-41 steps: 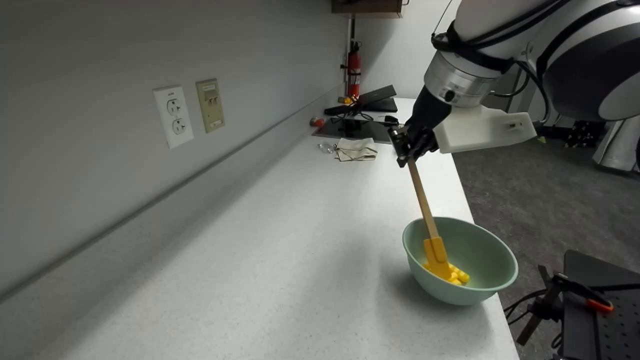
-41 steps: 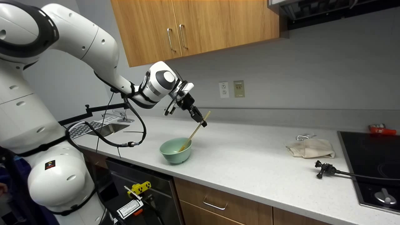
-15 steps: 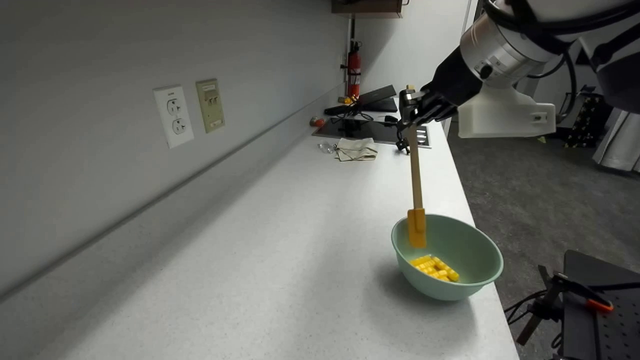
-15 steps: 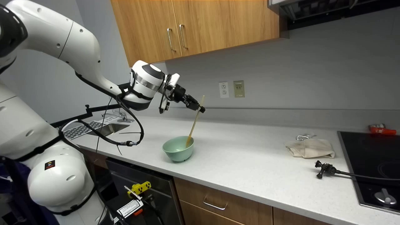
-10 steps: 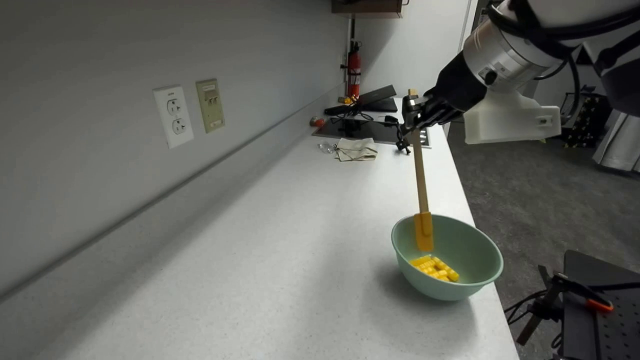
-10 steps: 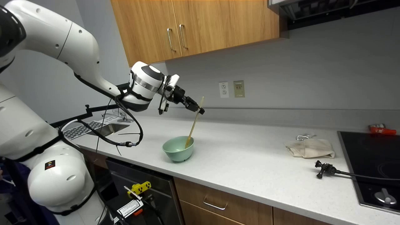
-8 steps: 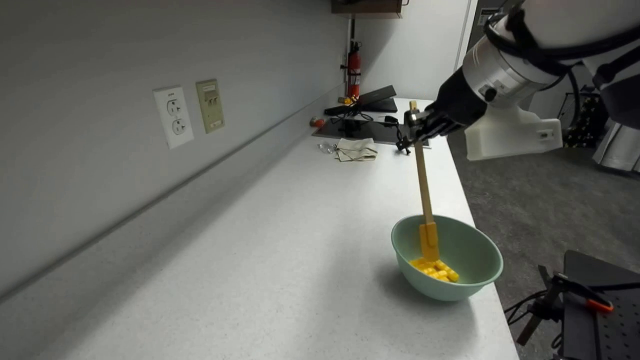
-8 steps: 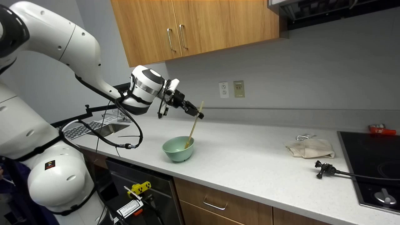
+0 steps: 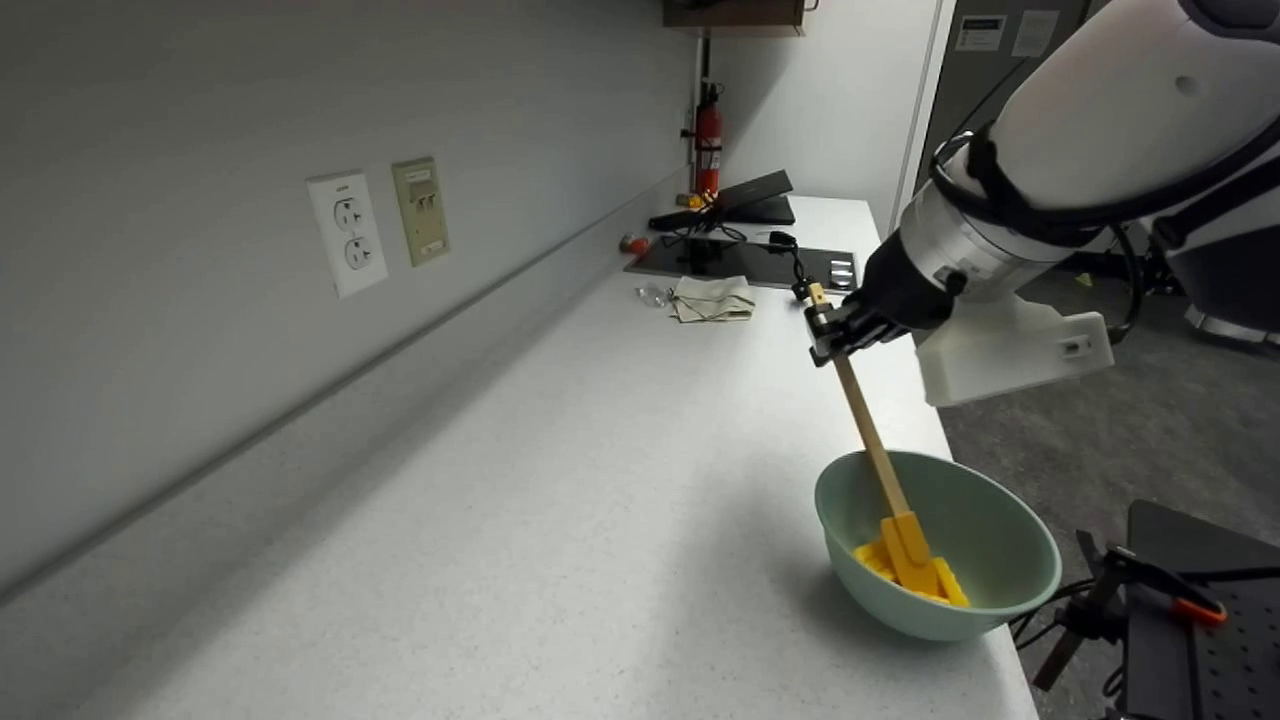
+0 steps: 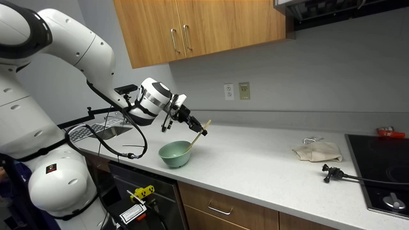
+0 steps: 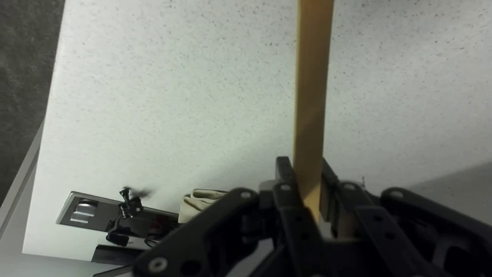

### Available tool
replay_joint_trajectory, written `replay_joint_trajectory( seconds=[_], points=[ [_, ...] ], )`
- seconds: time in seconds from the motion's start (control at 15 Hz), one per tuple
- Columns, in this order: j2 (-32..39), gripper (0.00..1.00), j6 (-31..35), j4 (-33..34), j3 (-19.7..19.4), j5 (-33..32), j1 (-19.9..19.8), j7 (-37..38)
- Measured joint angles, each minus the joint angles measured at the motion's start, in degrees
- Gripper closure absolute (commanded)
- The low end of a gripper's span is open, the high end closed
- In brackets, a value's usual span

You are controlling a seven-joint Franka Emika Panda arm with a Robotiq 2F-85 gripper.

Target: Use the spatula to mix the contents of the bowl

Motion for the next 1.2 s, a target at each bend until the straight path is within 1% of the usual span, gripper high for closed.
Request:
replay_joint_trajectory(
  seconds=[0.47,0.87,1.2],
  points=[
    [1.1,0.96,0.0,2.8,0.1,0.1,0.0,3.7],
    [1.4,0.96,-0.1,4.9,0.3,-6.0,-0.1,9.6],
    [1.0,0.96,-1.1,4.8,0.5,-12.1,-0.1,12.2]
  ],
)
